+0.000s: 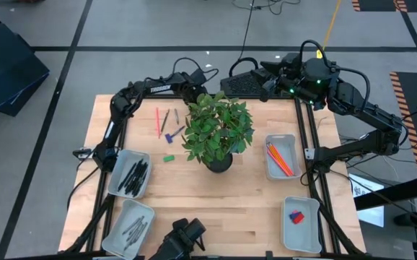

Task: Sort crayons/erasers/pens/pencils in bins
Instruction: Put the gray crayon into the bottom left gray bin

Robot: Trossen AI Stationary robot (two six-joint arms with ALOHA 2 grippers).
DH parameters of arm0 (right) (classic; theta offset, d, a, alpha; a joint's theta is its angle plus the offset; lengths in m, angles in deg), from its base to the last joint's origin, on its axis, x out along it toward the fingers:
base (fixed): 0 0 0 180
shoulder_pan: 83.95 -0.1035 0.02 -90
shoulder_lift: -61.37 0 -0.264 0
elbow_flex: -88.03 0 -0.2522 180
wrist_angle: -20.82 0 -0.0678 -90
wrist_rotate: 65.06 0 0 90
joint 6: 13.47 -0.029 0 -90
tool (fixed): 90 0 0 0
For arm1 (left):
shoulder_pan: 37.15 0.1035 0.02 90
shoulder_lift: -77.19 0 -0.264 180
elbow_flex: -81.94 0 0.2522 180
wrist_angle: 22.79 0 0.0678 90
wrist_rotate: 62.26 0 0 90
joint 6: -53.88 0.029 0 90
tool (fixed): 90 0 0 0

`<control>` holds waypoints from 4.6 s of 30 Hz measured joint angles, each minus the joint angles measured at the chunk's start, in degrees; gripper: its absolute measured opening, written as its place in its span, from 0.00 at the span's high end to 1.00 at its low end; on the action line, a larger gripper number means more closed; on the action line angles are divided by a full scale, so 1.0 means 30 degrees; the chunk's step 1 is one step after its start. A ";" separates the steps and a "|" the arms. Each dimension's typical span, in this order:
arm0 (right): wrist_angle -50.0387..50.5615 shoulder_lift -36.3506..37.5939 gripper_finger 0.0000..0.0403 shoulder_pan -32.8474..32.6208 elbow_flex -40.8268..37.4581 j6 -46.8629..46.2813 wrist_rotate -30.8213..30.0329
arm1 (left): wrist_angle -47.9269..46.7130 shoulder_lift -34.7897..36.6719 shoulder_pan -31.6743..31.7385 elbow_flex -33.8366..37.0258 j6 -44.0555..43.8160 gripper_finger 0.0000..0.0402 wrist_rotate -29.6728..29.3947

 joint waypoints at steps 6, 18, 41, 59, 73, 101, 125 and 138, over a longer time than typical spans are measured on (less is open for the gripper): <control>0.0002 0.0000 0.42 0.0000 0.0007 0.0000 0.0007 | -0.0108 -0.0005 -0.0179 0.0008 -0.0729 0.92 -0.0391; 0.0157 0.0000 0.42 -0.0007 0.0000 -0.0008 0.1887 | -0.2270 0.1618 -0.1514 -0.0780 -0.3085 0.95 -0.0754; 0.4041 0.1164 0.42 -0.1579 0.0000 0.0367 0.7847 | -1.3687 1.2061 -1.1904 0.0924 -1.8261 0.96 -0.2526; 0.1831 0.1465 0.42 -0.5542 0.0015 -0.1413 0.4644 | -1.3575 1.9054 -2.3876 0.8650 -3.2667 0.93 -0.2633; 0.2151 -0.1529 0.42 -1.0030 0.0007 -0.3820 0.2280 | -0.8862 1.8630 -3.0657 0.8806 -3.8177 0.92 -0.3069; 0.0711 -0.2440 0.42 -1.1140 0.0000 -0.4686 0.1432 | -0.4813 0.9874 -3.3280 0.8799 -4.4959 0.82 0.0187; 0.1602 0.0736 0.42 -1.0979 0.0000 0.3394 0.1916 | -1.4889 1.9995 -1.9949 0.9289 -4.3215 0.70 -1.1853; 0.2244 0.0741 0.42 -1.0984 0.0000 0.0809 0.1643 | -0.3020 1.9634 -0.3631 1.5609 -2.8793 0.70 -0.7829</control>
